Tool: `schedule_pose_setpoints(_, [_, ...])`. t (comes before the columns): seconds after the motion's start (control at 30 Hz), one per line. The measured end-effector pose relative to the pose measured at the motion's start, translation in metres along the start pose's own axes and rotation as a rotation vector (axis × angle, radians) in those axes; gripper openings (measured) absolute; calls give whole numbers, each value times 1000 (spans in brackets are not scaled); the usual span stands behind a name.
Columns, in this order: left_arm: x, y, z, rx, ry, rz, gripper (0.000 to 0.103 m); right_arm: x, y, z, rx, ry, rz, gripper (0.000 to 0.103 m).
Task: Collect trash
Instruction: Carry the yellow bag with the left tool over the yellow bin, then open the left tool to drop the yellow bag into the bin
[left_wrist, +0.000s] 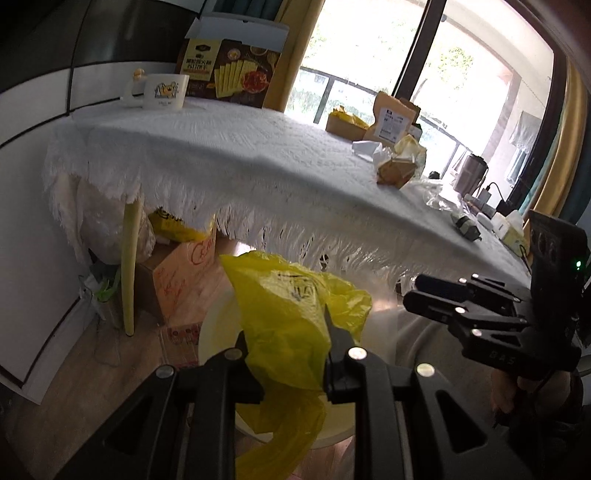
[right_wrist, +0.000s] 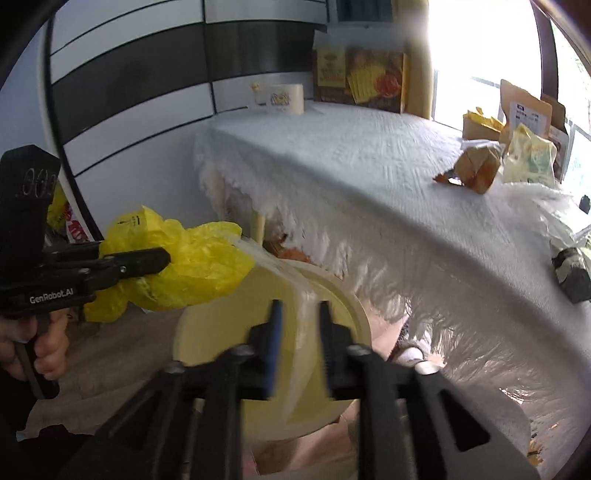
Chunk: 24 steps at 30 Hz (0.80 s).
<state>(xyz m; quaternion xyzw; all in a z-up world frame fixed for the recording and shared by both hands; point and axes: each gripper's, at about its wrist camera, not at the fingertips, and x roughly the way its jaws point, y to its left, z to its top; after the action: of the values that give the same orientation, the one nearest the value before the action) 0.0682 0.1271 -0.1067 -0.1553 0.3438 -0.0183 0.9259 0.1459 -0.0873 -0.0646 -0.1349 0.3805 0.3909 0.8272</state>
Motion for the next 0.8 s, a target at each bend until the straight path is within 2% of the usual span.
schedule_pose_setpoints(0.07, [6, 0, -1, -2, 15, -2, 21, 1, -5, 0, 11, -3, -10, 37])
schedule_pose_setpoints(0.43, [41, -7, -6, -11, 123, 20, 23, -17, -22, 4, 31, -42, -45, 37])
schedule_pose_setpoints(0.47, [44, -8, -6, -12, 131, 33, 26, -20, -24, 5, 34, -47, -49, 37])
schedule_pose_setpoints(0.53, [49, -9, -6, -15, 141, 59, 38, -25, -27, 6, 39, -58, -61, 37])
schedule_pose_setpoints(0.6, [50, -10, -5, -29, 137, 62, 69, -31, -32, 6, 47, -69, -71, 37])
schedule_pose_setpoints(0.8, [48, -17, 2, -38, 121, 71, 72, -48, -43, 2, 75, -101, -92, 37])
